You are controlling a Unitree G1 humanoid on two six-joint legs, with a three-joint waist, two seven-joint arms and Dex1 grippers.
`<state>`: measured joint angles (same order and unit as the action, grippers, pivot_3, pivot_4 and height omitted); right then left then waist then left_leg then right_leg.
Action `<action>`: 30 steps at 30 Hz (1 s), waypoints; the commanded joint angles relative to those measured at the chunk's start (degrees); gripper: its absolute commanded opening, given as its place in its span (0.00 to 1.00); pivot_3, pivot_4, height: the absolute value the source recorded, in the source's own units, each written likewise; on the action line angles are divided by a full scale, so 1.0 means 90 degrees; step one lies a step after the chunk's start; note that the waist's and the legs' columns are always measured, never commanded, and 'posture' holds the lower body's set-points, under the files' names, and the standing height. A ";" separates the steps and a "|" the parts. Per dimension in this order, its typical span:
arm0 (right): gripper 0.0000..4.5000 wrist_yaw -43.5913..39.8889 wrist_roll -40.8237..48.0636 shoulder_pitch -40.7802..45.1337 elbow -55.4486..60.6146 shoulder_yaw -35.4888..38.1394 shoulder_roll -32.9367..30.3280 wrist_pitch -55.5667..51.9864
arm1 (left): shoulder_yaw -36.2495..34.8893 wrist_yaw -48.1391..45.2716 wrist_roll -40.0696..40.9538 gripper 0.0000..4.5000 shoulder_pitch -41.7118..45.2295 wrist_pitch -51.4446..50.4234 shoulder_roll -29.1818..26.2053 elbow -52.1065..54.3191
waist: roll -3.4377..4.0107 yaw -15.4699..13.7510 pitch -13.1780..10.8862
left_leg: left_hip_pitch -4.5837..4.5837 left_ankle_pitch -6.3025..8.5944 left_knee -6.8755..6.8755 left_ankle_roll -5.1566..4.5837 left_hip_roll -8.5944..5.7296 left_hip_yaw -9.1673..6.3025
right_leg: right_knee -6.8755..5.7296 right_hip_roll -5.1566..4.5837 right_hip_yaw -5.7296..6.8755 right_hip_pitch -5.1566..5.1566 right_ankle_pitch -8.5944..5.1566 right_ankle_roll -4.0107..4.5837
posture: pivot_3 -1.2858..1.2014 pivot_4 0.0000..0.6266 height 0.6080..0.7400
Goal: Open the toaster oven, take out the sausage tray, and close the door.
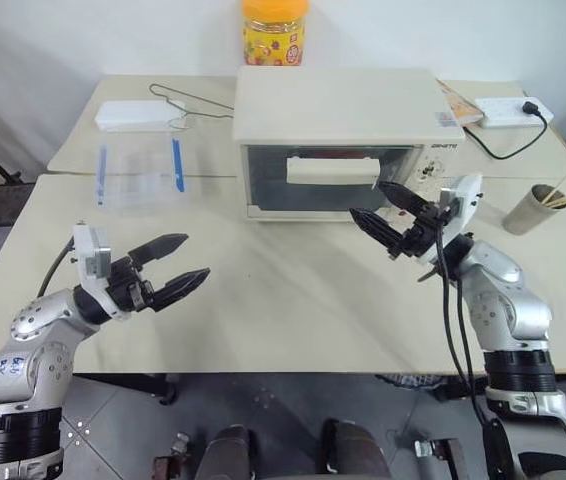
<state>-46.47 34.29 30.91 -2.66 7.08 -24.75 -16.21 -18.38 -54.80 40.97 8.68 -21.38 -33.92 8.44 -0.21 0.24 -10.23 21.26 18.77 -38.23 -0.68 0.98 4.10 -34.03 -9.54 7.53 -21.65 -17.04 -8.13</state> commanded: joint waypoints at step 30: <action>1.00 -0.1666 -0.1130 -0.0976 0.0759 -0.0652 -0.0584 0.1587 | 0.0392 0.0476 -0.0607 0.09 0.3044 0.0679 0.0801 -0.2423 | -0.0007 -0.0022 -0.0003 | 0.0003 0.0000 0.0003 0.0001 -0.0002 0.0058 | 0.0006 0.0005 0.0003 -0.0002 0.0001 -0.0001 | 0.52 0.24 1.00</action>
<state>-60.59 23.79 21.72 2.49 1.59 -30.49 -3.62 -16.41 -50.26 37.49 34.73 -17.07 -27.19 -12.08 -0.27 0.04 -10.27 21.28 18.76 -38.20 -0.67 0.96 4.62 -33.97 -9.49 7.57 -21.67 -17.04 -8.14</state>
